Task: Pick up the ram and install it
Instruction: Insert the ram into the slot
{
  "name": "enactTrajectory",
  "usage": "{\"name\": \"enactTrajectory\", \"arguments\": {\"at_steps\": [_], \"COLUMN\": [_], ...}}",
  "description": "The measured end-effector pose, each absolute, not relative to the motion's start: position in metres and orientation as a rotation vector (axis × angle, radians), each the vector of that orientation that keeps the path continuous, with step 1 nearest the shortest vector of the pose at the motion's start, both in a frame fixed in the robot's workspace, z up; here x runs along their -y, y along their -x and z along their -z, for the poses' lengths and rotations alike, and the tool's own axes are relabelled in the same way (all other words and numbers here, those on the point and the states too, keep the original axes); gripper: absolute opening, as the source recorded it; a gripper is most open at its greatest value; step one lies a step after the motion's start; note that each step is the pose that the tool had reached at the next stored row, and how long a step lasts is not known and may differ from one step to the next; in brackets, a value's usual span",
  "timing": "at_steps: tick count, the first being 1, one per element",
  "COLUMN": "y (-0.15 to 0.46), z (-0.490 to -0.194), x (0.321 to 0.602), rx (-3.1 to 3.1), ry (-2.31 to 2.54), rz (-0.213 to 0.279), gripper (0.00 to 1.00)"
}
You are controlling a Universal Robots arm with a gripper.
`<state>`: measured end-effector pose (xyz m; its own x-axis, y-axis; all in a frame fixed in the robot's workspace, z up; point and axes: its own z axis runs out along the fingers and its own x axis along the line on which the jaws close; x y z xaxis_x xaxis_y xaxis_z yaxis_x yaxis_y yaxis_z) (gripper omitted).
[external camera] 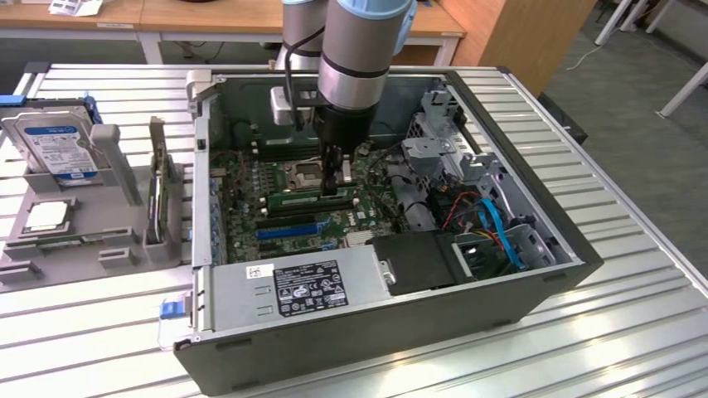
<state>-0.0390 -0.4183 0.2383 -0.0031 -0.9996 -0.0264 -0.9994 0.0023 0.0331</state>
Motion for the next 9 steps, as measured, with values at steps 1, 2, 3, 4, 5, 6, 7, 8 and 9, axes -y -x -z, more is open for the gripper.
{"name": "enactTrajectory", "arguments": {"at_steps": [1, 2, 3, 4, 5, 6, 7, 8, 9], "y": [0.0390, 0.0390, 0.0390, 0.0390, 0.0391, 0.0391, 0.0391, 0.0391, 0.0391], "z": [-0.2382, -0.2381, -0.2381, -0.2381, -0.2381, -0.2381, -0.2381, -0.2381, -0.2381], "x": [0.4180, 0.4178, 0.4178, 0.4178, 0.4178, 0.4178, 0.4178, 0.4178, 0.4178], "rx": [2.223, 2.224, 2.224, 2.224, 2.224, 2.225, 2.225, 2.225, 2.225], "ry": [-2.213, -2.211, -2.211, -2.211, -2.211, -2.211, -2.211, -2.211, -2.210], "rz": [0.066, 0.066, 0.066, 0.066, 0.066, 0.066, 0.066, 0.066, 0.066], "gripper": [0.12, 0.12, 0.12, 0.12, 0.12, 0.12, 0.12, 0.12, 0.12]}}
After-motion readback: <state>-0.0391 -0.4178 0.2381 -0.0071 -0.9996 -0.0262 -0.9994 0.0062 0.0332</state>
